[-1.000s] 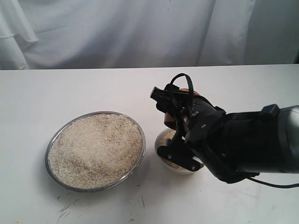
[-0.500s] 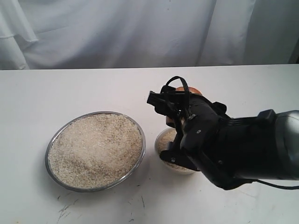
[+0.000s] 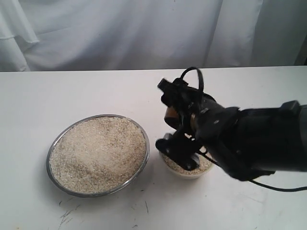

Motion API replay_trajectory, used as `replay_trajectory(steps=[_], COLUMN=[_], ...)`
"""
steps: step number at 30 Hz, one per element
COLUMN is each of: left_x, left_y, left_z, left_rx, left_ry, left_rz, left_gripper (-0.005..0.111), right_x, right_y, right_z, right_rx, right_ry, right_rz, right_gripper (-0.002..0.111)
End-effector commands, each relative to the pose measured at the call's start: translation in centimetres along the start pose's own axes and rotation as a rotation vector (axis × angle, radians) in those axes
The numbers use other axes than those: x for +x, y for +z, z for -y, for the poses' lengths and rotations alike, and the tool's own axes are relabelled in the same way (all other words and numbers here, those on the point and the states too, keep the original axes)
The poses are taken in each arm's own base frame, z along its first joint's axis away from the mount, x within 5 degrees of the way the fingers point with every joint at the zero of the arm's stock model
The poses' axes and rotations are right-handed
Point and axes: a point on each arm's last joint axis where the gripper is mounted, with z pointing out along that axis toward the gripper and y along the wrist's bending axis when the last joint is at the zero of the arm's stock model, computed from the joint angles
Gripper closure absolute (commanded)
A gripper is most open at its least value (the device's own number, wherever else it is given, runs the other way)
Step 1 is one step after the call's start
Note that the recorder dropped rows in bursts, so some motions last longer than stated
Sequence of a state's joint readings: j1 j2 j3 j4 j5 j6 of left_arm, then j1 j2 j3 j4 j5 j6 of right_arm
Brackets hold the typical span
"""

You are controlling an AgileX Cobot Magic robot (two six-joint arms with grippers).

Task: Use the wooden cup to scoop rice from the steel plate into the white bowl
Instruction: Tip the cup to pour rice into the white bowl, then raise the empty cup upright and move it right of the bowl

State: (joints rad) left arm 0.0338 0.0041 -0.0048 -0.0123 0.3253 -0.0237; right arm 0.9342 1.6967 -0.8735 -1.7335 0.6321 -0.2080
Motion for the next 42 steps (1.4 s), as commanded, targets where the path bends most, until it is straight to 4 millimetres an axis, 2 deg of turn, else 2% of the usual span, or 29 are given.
replay_trajectory(steps=[1, 7, 12, 14, 20, 25, 34, 42], left_x=[0.1, 0.1, 0.1, 0.1, 0.1, 0.1, 0.1, 0.1], left_y=[0.0, 0.0, 0.0, 0.0, 0.0, 0.0, 0.0, 0.0], left_z=[0.0, 0.0, 0.0, 0.0, 0.0, 0.0, 0.0, 0.0], left_rx=[0.003, 0.003, 0.003, 0.003, 0.003, 0.003, 0.003, 0.003], left_ry=[0.001, 0.001, 0.001, 0.001, 0.001, 0.001, 0.001, 0.001], left_rz=[0.006, 0.006, 0.006, 0.006, 0.006, 0.006, 0.006, 0.006], left_gripper=[0.107, 0.107, 0.107, 0.107, 0.107, 0.107, 0.107, 0.107], right_x=[3.7, 9.2, 11.4, 11.8, 11.5, 11.3, 8.3, 7.8], right_y=[0.4, 2.5, 3.6, 4.4, 7.9, 10.4, 13.4, 14.1], right_z=[0.6, -1.5, -3.9, -5.0, -7.1, -8.3, -11.3, -12.2], right_rx=[0.035, -0.048, -0.154, -0.168, -0.020, 0.158, 0.087, 0.044], right_ry=[0.637, 1.292, 1.575, 1.634, 1.722, 1.880, 1.981, 2.009], right_rz=[0.132, 0.267, 0.476, 0.554, 0.726, 0.742, 0.746, 0.687], right_gripper=[0.108, 0.108, 0.108, 0.108, 0.108, 0.108, 0.108, 0.108])
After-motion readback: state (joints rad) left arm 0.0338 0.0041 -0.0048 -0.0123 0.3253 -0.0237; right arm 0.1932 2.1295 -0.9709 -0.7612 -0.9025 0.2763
